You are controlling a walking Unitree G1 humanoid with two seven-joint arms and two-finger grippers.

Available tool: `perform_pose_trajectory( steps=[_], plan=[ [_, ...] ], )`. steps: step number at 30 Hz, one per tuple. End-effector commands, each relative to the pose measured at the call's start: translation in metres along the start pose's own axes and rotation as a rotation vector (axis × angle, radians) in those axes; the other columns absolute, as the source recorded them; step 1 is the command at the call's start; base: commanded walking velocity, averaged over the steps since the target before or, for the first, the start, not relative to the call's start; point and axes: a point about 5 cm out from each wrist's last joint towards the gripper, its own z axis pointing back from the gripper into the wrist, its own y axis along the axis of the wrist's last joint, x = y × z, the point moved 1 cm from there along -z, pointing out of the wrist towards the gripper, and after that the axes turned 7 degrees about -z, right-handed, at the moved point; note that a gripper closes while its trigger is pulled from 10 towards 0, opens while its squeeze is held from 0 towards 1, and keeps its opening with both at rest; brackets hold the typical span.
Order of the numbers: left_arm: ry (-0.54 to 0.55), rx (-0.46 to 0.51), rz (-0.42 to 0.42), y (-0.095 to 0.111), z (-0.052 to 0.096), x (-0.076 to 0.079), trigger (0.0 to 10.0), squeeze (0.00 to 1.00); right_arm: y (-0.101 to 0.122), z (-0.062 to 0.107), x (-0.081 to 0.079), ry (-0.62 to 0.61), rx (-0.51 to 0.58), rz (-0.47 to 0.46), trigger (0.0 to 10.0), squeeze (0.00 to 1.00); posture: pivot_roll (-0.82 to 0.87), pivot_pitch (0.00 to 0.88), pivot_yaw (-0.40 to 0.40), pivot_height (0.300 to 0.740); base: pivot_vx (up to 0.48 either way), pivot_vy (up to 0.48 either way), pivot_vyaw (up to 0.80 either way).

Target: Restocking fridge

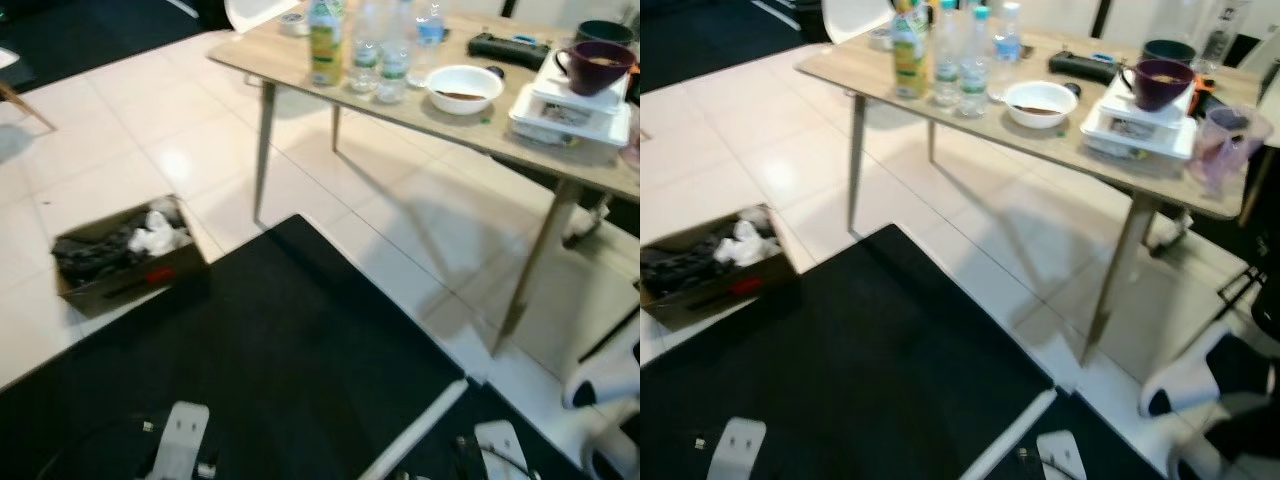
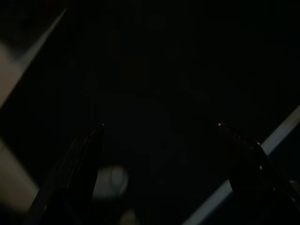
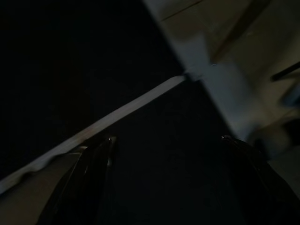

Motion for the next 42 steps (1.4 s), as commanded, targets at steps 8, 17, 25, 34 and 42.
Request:
perform_pose_trajectory(
  steps=[8, 17, 25, 34, 42],
  plan=[
    [-0.002, -0.046, -0.007, -0.0151, 0.0066, -0.0010, 10.0, 0.00, -0.0056, 0.0024, -0.0020, 0.000, -0.020, -0.011, 10.0, 0.00, -0.10, 0.246, 0.073, 0.740, 0.417, 0.000, -0.43],
    [-0.001, -0.045, -0.008, -0.0144, 0.0065, -0.0016, 10.0, 0.00, -0.0054, 0.0021, -0.0027, 0.001, -0.020, -0.013, 10.0, 0.00, -0.09, 0.248, 0.077, 0.740, 0.415, 0.000, -0.42],
    [0.002, -0.045, -0.008, -0.0149, 0.0066, -0.0036, 10.0, 0.00, -0.0059, 0.0023, -0.0057, 0.004, -0.022, -0.017, 10.0, 0.00, -0.08, 0.250, 0.081, 0.740, 0.416, 0.000, -0.05],
    [0.004, -0.052, -0.009, -0.0181, 0.0079, -0.0047, 10.0, 0.00, -0.0058, 0.0021, -0.0064, 0.005, -0.021, -0.019, 10.0, 0.00, -0.08, 0.249, 0.082, 0.740, 0.415, 0.000, 0.00],
    [-0.005, -0.038, -0.026, -0.0162, 0.0087, -0.0043, 10.0, 0.00, -0.0039, 0.0015, -0.0080, 0.006, -0.013, -0.027, 10.0, 0.00, -0.07, 0.246, 0.084, 0.740, 0.415, 0.000, -0.24]
  ],
)
